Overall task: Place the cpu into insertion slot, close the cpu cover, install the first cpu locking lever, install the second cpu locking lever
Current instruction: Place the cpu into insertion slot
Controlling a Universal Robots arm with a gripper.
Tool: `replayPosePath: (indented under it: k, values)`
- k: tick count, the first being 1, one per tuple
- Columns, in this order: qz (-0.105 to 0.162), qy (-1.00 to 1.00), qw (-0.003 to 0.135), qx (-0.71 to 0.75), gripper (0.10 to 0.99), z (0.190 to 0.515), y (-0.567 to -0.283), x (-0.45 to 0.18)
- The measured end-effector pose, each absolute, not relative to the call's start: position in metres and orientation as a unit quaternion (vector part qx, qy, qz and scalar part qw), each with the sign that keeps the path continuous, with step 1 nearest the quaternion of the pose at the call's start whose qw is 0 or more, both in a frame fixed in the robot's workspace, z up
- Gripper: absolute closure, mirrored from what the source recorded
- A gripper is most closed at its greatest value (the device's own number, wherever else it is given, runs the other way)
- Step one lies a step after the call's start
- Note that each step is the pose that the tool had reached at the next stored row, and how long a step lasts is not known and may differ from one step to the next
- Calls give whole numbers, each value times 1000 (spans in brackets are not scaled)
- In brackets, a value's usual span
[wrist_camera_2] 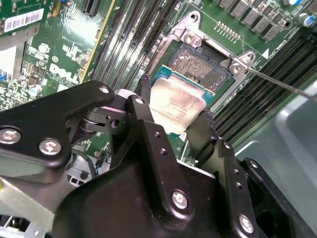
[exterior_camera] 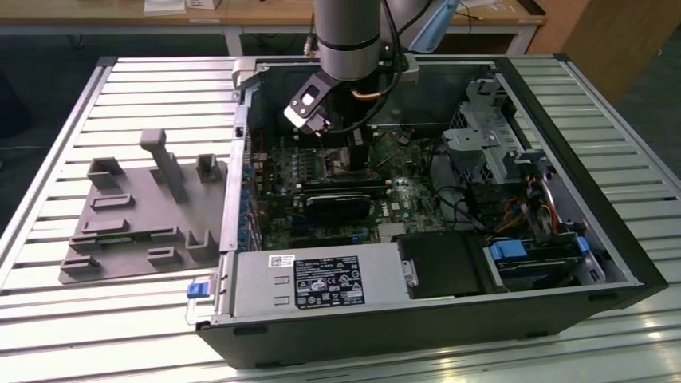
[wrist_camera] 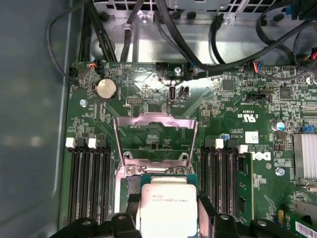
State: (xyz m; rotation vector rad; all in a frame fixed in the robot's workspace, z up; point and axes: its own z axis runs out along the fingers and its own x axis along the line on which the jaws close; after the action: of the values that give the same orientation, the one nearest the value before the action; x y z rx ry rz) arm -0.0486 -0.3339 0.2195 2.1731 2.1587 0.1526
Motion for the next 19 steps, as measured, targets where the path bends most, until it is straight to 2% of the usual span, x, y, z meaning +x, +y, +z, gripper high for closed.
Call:
replayPosePath:
  k: [19]
  values:
    - [50,703,38,708,549,213,-328,-56]
